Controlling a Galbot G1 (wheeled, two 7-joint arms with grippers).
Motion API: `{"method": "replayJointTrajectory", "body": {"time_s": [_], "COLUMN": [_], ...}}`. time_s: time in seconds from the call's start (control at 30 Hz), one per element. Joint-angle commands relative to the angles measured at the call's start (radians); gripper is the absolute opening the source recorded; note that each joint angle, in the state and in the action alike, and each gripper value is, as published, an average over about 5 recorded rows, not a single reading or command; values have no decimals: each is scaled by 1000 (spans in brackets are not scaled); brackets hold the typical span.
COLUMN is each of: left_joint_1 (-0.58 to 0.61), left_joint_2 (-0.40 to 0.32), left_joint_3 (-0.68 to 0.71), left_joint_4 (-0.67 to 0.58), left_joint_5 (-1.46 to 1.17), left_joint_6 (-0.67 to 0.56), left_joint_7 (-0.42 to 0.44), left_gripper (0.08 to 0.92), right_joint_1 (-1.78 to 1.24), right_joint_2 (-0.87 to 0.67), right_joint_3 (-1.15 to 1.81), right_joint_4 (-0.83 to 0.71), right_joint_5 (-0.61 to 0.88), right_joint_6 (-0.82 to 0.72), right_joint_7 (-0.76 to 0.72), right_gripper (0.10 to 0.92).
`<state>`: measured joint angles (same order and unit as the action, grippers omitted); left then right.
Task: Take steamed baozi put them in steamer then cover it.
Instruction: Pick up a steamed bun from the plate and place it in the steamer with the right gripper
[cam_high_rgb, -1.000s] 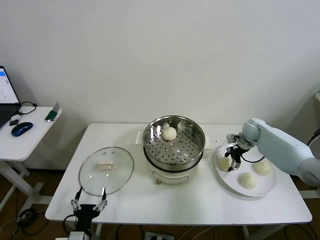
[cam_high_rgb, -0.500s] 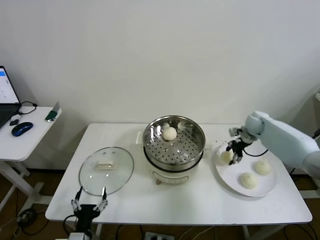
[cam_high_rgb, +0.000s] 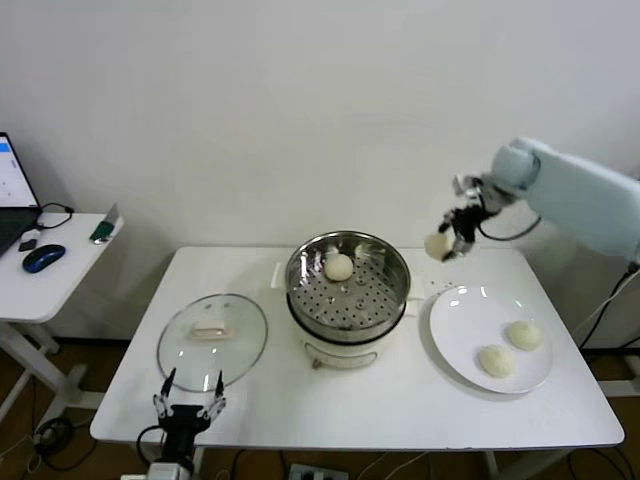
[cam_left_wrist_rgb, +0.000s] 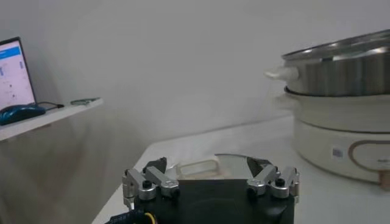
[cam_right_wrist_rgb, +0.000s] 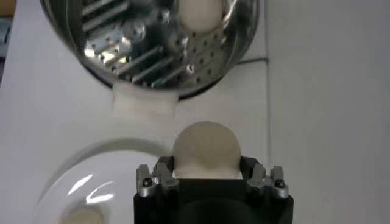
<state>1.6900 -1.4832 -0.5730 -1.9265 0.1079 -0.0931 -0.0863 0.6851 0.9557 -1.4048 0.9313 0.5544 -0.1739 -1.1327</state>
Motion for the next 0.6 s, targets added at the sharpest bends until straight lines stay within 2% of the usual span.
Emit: {"method": "replayJointTrajectory", "body": {"time_s": [0.03,0.27,0.6], "left_joint_1": [12,31,35], "left_joint_2": [0,14,11], "left_joint_3": [22,17,11], "left_joint_4": [-21,-34,-45], "left_joint_5": [9,6,7], "left_joint_6": [-6,-24,-35], "left_joint_7": [0,5,13], "left_gripper": [823,823,823], "right_joint_1": [214,158,27], "right_joint_2": [106,246,416], "right_joint_3": [-163,-154,-184], "right_joint_4": [87,130,81], "right_joint_5": [257,325,331], "right_joint_6": [-78,-130,-147], "right_joint_7": [31,105,141], "right_gripper": [687,687,687]}}
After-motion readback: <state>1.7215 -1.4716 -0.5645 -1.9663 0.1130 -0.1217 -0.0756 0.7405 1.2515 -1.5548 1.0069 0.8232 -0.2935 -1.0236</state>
